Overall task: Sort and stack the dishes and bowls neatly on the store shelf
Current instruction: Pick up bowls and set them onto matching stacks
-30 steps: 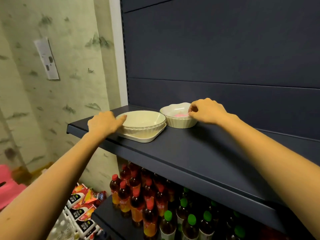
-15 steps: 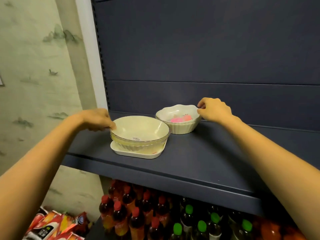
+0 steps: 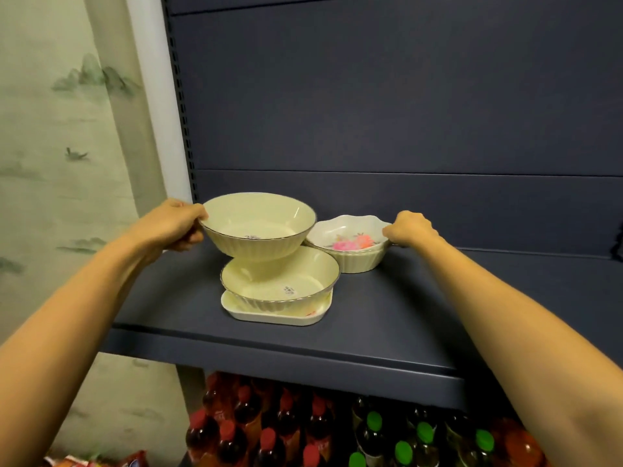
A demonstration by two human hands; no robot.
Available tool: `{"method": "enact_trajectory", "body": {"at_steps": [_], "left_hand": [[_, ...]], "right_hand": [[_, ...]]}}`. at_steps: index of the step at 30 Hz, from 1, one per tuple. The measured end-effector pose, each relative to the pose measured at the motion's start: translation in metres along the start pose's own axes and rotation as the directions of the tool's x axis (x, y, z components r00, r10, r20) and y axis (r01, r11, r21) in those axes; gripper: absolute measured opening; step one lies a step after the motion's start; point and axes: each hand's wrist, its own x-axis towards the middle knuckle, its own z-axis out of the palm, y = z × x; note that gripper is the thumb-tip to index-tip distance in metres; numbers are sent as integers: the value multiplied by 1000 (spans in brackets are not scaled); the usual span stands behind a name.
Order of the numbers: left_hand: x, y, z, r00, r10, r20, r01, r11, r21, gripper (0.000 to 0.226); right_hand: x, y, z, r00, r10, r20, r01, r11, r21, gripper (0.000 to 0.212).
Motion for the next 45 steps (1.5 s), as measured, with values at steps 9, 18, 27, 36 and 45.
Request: {"method": "enact_trajectory", "body": {"at_steps": [9, 18, 27, 36, 45], "left_hand": [[-2, -8, 0, 995, 1, -103, -6, 999, -44, 39], [-6, 7, 8, 996, 17, -84, -24, 996, -87, 37], [-28, 52, 58, 996, 75, -41, -81, 985, -153, 33], [-81, 128, 181, 985, 124, 122, -98, 975, -199, 33], [-168, 197, 292, 958, 192, 215, -131, 954, -269, 30]], "right_hand": [[-3, -8, 2, 987, -13, -157, -11, 989, -150, 19], [-2, -4, -20, 959, -44, -280, -3, 986, -164, 22], [-29, 77, -87, 938, 70, -340, -45, 996, 82, 17], [-100, 227, -173, 896, 182, -404, -155, 983, 99, 15], [-184, 370, -251, 835, 282, -471, -277, 957, 83, 21]]}}
